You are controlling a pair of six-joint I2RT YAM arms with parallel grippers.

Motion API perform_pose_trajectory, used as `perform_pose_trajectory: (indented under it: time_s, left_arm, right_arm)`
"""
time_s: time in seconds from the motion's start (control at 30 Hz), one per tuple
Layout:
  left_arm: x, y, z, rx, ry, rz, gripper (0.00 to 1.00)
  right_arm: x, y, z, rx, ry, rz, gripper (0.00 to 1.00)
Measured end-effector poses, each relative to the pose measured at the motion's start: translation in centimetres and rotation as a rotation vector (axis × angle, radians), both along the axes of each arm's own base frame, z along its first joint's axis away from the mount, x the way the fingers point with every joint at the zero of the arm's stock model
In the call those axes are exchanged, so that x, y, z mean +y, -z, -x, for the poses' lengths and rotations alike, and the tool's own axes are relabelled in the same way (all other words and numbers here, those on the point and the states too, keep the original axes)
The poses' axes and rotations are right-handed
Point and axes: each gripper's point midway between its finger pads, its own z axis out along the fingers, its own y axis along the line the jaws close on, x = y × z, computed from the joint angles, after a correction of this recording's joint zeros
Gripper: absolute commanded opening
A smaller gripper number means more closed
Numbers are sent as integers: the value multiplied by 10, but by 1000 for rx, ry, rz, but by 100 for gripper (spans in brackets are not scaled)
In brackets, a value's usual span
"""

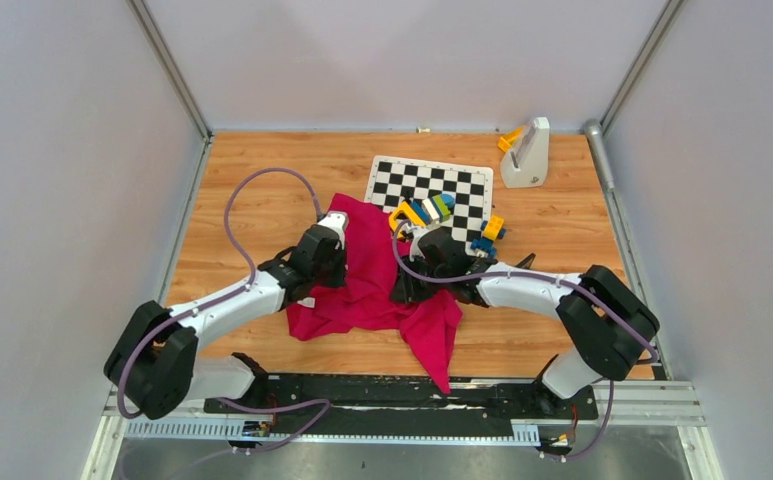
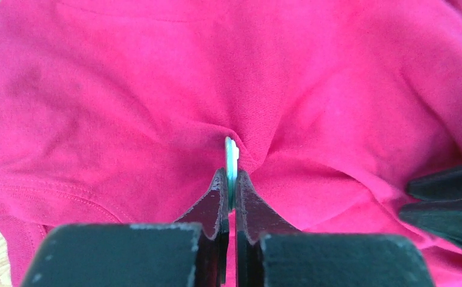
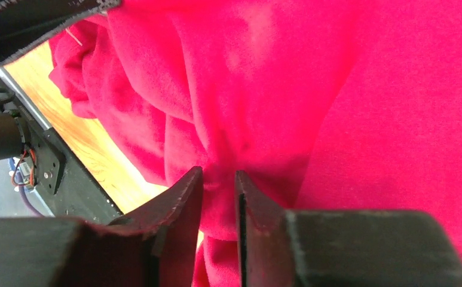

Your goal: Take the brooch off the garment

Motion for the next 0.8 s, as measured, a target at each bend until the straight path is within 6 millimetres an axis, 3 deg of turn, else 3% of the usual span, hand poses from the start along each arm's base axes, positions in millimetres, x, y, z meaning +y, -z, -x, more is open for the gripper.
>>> perform_pose_trajectory:
  time_s: [0.17, 0.3, 0.4, 0.5, 0.6, 0.73, 0.8]
  left_arm:
    - [-2, -18, -1, -35, 26, 77, 0]
    - [-7, -29, -4, -45, 66, 142, 0]
    - [-12, -35, -5, -42, 102, 202, 0]
    - [-17, -38, -5, -45, 145, 246, 0]
    - [-24, -39, -1, -50, 190, 284, 0]
    - [-29, -36, 7, -48, 237, 320, 0]
    - [-29, -35, 11, -52, 254, 331, 3]
  right_arm:
    - [7, -6, 6, -6, -44, -41, 53]
    - [24, -27, 2, -29, -81, -89, 62]
    - [43, -43, -5, -76, -104, -127, 61]
    - [56, -42, -7, -99, -126, -147, 59]
    - [62, -21, -4, -75, -141, -119, 49]
    - [62, 5, -2, -48, -145, -69, 6]
    - [62, 11, -4, -50, -141, -53, 0]
